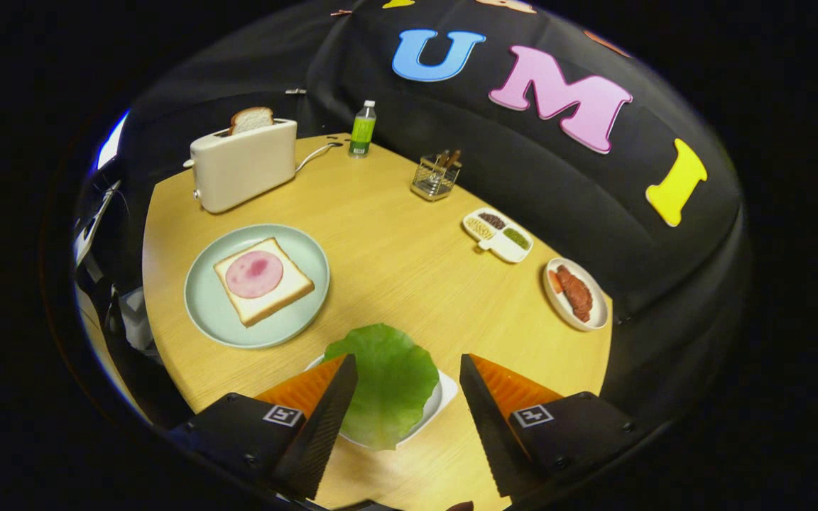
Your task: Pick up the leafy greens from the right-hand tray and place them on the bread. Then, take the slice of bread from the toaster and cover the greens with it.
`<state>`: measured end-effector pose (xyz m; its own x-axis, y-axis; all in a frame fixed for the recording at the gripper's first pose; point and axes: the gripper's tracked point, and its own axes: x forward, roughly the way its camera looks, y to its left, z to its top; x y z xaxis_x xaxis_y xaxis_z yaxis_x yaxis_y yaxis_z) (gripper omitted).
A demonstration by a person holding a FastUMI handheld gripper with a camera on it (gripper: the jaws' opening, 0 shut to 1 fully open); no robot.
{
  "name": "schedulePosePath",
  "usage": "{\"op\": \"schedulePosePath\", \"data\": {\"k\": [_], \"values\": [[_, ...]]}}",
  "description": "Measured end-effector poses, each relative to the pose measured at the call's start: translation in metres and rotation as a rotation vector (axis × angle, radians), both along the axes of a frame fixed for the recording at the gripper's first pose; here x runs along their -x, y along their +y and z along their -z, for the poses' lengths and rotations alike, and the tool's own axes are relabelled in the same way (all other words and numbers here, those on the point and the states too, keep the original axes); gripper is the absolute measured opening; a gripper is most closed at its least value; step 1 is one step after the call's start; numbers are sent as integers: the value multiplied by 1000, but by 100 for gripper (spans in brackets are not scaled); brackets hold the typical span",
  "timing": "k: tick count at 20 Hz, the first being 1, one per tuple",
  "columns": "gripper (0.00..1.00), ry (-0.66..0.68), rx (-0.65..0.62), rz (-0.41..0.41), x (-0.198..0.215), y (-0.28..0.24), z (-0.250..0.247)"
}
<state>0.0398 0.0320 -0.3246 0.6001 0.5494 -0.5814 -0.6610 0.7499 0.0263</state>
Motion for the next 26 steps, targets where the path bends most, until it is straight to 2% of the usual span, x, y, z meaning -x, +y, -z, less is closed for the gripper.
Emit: {"op": "schedulePosePath", "data": {"k": [3, 5, 8, 10, 12, 14, 15, 16, 17, 26], "values": [[80, 108, 21, -40, 8, 5, 38], [76, 159, 38, -61, 15, 5, 59], [76, 230, 51, -83, 24, 5, 78], [68, 280, 12, -77, 27, 10, 80], [56, 302, -3, -83, 32, 14, 80], [38, 273, -5, -137, 37, 21, 77], [17, 263, 12, -135, 37, 21, 77], [10, 258, 26, -130, 37, 23, 79], [7, 250, 44, -118, 37, 19, 77], [6, 105, -27, 25, 23, 1, -1]]}}
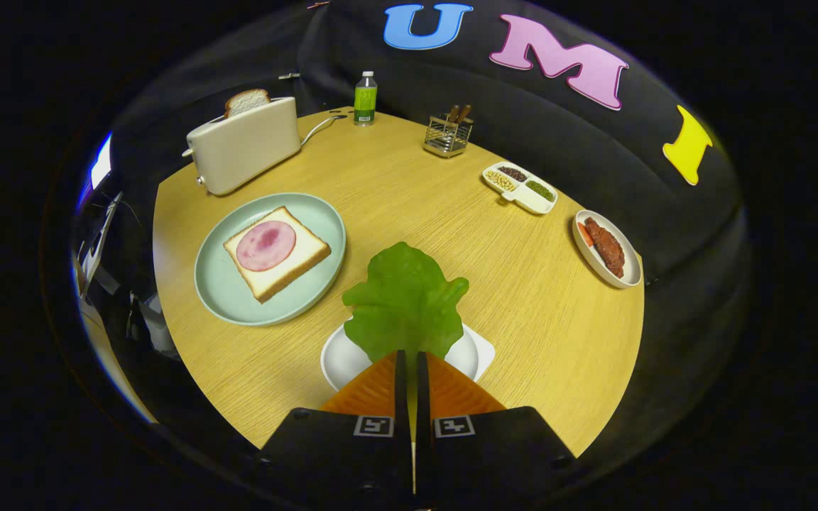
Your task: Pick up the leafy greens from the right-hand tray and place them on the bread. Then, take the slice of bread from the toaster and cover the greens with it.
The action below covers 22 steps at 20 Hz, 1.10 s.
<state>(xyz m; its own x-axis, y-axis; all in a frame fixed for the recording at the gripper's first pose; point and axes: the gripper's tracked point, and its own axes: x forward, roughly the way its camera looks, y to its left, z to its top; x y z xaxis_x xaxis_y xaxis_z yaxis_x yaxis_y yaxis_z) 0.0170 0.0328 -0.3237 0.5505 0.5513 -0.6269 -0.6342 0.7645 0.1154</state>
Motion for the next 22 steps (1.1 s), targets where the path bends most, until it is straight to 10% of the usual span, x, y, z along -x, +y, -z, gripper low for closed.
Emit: {"op": "schedulePosePath", "data": {"k": [11, 22], "values": [[6, -117, -173, -5, 18, 65, -114], [6, -64, -199, -124, 31, 154, -128]]}}
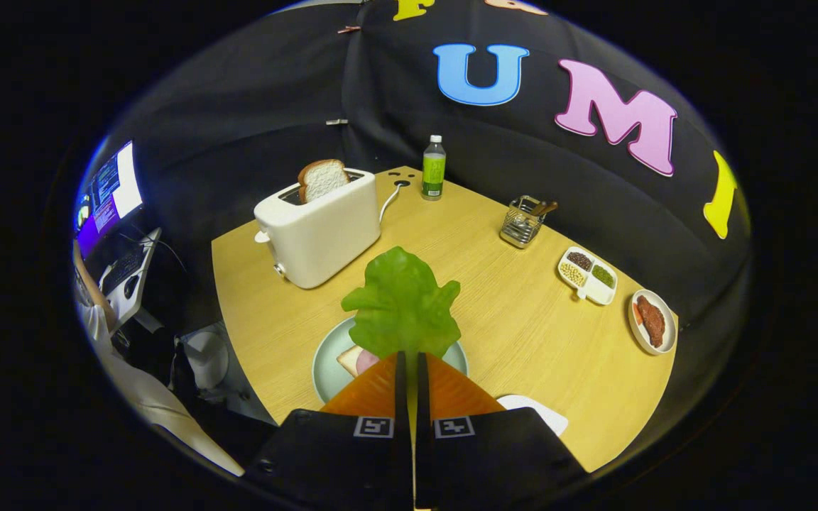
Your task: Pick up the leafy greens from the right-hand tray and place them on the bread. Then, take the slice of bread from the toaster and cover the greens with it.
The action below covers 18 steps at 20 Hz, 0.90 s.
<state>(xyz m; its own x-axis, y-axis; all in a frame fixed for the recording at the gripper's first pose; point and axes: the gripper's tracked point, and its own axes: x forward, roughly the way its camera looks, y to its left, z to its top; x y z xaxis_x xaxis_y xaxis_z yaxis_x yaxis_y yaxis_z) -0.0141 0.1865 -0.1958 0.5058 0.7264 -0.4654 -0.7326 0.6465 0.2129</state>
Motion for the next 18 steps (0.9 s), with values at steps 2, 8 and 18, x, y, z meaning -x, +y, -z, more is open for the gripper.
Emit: {"op": "schedulePosePath", "data": {"k": [2, 8, 18], "values": [[6, 18, 10, -16, 1, 11, 4], [6, 85, 63, -79, 9, 39, 30], [51, 165, 163, -38, 6, 37, 64]]}}
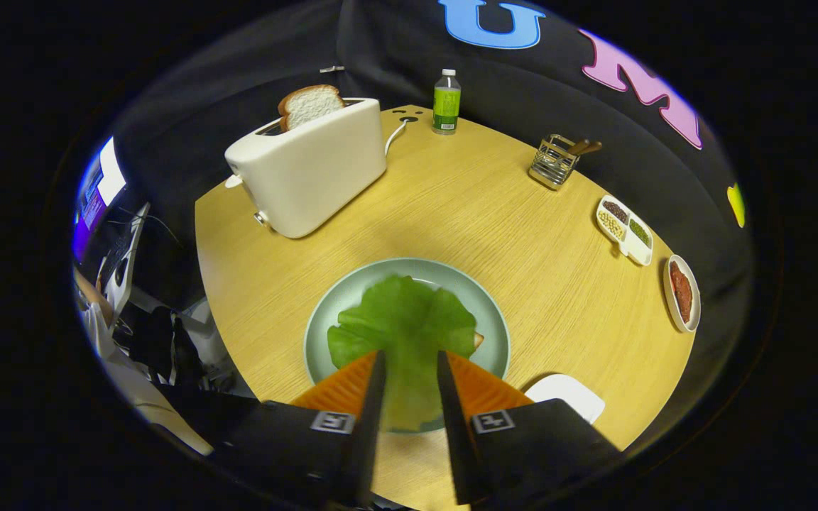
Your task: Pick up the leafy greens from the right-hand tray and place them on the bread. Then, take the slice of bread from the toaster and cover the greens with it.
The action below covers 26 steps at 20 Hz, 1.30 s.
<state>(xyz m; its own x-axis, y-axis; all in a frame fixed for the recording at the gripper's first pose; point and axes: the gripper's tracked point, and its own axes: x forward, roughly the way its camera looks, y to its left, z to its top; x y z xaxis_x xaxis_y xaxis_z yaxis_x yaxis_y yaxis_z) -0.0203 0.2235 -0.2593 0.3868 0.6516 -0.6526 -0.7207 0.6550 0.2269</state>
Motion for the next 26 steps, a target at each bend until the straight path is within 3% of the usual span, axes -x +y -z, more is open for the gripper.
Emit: {"op": "schedulePosePath", "data": {"k": [2, 3, 12, 24, 26], "values": [[92, -42, -5, 6, -2, 0, -4], [94, -64, -8, 5, -2, 0, -7], [99, -160, -35, 63, -4, -15, -31], [99, -293, -229, 293, -23, -64, -111], [99, -310, -297, 290, -20, -60, -136]]}}
